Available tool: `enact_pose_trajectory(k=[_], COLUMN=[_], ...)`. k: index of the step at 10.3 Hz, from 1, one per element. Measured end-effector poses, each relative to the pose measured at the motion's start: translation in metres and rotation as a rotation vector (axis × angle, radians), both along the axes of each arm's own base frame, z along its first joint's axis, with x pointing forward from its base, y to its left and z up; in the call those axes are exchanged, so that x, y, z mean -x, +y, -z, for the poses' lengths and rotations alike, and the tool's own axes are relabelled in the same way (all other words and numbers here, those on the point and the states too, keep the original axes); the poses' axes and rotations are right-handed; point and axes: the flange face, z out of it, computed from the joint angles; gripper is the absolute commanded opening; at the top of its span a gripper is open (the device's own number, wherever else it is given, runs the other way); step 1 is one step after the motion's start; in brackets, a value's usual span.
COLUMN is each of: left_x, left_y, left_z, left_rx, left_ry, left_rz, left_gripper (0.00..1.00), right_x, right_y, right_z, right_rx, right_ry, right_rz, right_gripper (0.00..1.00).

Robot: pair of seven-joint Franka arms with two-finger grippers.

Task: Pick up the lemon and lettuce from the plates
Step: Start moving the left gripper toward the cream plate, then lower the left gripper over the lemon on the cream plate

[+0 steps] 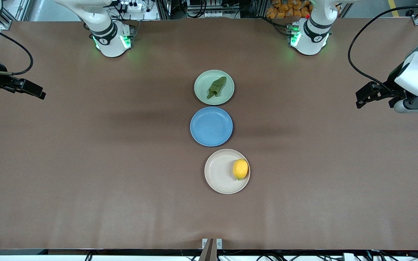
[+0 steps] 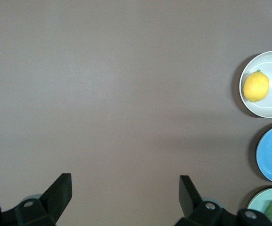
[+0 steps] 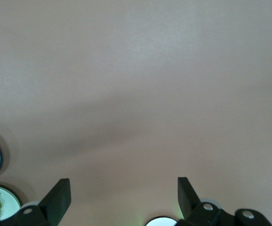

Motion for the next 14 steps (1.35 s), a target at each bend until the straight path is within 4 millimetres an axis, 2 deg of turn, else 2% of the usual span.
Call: enact_pose_trajectory(k=[4,7,10,14], left_x=[0.0,-0.008,-0.016,-0.026], left_y=[-0.002,-0.009,-0.016,-0.041], left_z=[0.0,0.004,0.019,0.049], left_rx=[0.0,0.003,0.004,0.004], left_ry=[-0.001,-0.003,0.021,0.072], left_rz=[0.003,0.016,0.028,0.068], left_gripper=[1.0,1.0,1.0,1.0], right_x=[0.0,0.0,0.001,0.002], right_y=[0.0,0.0,-0.001,-0.001], right_z=[0.0,0.0,0.001,0.001], right_rx=[0.0,0.0,0.0,0.0], right_ry=[0.001,0.004,0.01,0.015], right_rz=[0.0,0.0,0.001,0.002], right_gripper=[1.0,1.0,1.0,1.0])
